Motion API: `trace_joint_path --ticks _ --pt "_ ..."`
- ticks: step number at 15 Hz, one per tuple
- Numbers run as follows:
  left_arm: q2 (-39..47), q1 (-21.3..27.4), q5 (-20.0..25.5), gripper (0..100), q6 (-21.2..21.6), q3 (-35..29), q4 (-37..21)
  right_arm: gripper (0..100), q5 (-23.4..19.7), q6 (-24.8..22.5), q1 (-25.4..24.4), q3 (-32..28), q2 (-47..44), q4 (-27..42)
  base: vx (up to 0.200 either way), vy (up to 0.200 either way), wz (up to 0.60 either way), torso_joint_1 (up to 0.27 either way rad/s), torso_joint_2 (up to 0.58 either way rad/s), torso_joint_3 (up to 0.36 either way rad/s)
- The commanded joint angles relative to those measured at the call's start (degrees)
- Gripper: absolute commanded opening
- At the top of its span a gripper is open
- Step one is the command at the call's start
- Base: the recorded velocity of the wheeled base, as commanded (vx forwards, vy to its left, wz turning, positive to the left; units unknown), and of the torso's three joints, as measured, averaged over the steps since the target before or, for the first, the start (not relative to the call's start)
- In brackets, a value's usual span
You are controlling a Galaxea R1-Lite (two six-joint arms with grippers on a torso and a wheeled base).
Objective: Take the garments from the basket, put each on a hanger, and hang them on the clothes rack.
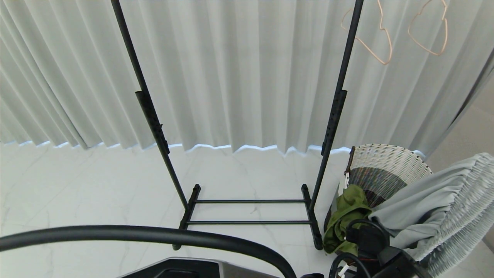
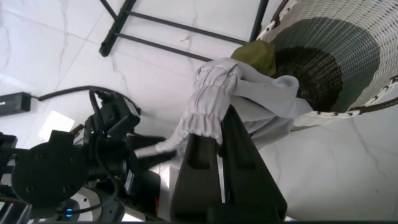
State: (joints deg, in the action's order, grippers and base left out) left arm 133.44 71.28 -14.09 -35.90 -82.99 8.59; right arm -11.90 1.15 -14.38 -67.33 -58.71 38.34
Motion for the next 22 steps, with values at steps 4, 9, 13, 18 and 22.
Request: trace_joint_path --ticks 4,9,13,18,22 --pt "-3.89 2.81 0.03 0 -4.0 3.89 -0.07 0 0.21 0.0 0.06 0.27 1.23 0.51 0.0 0.0 0.0 0.0 0.0 0.0" --pt "-17.51 9.05 0.03 0 -5.32 19.89 4.5 0 0.03 -0.79 -0.12 0.36 4.92 3.85 0.0 0.0 0.0 0.0 0.0 0.0" --pt "-30.08 12.48 -0.23 0 -4.62 33.34 12.76 0 -0.06 -4.75 -3.63 1.67 6.68 3.85 0.0 0.0 0.0 0.0 0.0 0.0" --pt "-42.65 13.54 -0.59 0 3.47 42.92 14.7 0 -0.14 -13.27 -6.36 4.49 7.73 3.58 0.0 0.0 0.0 0.0 0.0 0.0" --pt "-50.21 10.99 -0.67 0 7.42 49.24 14.78 0 -0.06 -13.63 -11.37 6.33 6.41 2.79 0.0 0.0 0.0 0.0 0.0 0.0"
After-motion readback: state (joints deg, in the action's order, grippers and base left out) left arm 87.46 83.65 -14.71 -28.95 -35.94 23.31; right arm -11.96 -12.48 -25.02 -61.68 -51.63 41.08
